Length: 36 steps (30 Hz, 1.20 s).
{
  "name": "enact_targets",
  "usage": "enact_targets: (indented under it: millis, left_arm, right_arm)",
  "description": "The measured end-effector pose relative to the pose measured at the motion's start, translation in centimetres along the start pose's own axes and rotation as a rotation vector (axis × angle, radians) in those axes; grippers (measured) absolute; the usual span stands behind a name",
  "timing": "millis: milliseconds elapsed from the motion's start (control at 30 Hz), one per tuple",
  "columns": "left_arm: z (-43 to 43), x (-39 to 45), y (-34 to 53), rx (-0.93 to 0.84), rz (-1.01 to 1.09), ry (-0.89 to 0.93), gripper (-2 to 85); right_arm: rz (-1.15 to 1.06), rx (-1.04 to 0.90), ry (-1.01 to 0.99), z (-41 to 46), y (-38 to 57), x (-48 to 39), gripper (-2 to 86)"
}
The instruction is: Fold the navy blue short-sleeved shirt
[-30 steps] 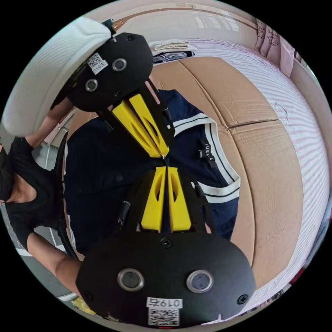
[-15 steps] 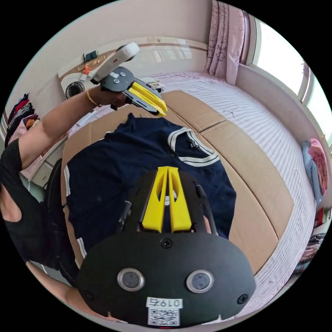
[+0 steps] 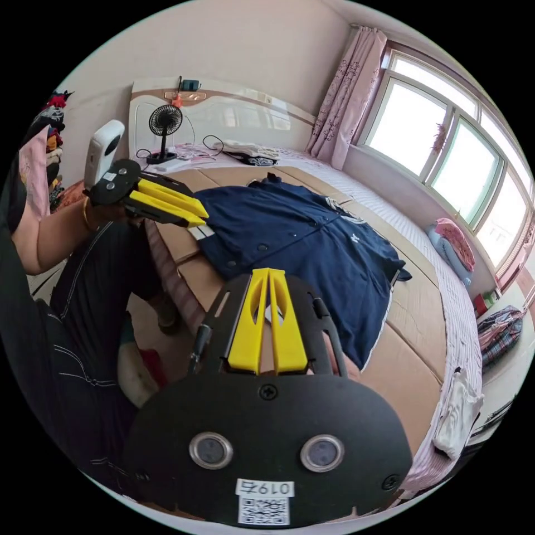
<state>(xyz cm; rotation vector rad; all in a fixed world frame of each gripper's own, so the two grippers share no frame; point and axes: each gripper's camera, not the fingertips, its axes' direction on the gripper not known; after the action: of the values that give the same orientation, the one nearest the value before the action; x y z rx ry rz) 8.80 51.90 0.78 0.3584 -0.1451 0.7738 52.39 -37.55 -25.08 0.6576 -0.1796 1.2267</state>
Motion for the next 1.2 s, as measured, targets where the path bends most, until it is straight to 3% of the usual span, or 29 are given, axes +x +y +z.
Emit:
enact_targets:
  millis: [167, 300, 367, 467, 633, 800, 1000, 1200]
  left_arm:
    - [-1.3, -0.6, 5.5, -0.146, -0.101, -0.132, 6.0]
    - [-2.9, -2.7, 8.7, -0.202, -0.163, -0.012, 7.0]
    - [-4.2, -3.5, 9.9, -0.21, -0.182, 0.033, 7.5]
    - [-8.0, -5.2, 12.5, -0.12, -0.226, 0.09, 8.0]
    - [-10.9, -9.6, 18.9, -0.232, -0.526, -0.086, 8.5]
    - [-12.8, -12.4, 26.2, -0.153, -0.875, 0.165, 9.3]
    - [-14.4, -13.2, 29.5, -0.148, -0.968, 0.116, 7.7]
    - [-14.8, -13.5, 30.5, -0.185, -0.905, 0.15, 3.5]
  right_arm:
    - [0.117, -0.064, 0.088, 3.2, 5.9, 0.9, -0.8]
    - [0.161, -0.162, 0.064, 6.0, 8.8, 3.1, 0.5]
    - [0.174, -0.149, -0.008, 5.3, 10.3, 4.2, 5.7]
    - [0.181, -0.125, 0.004, 3.4, 12.5, 5.9, 7.5]
    - [0.353, -0.173, 0.2, 2.1, 18.6, 11.0, 4.8]
    - [0.635, -0.137, 0.043, 1.3, 25.3, 17.2, 6.0]
    - [0.776, -0.05, -0.08, 1.9, 29.9, 21.5, 5.9]
    - [0.819, 0.019, -0.211, 3.1, 32.3, 24.3, 0.6]
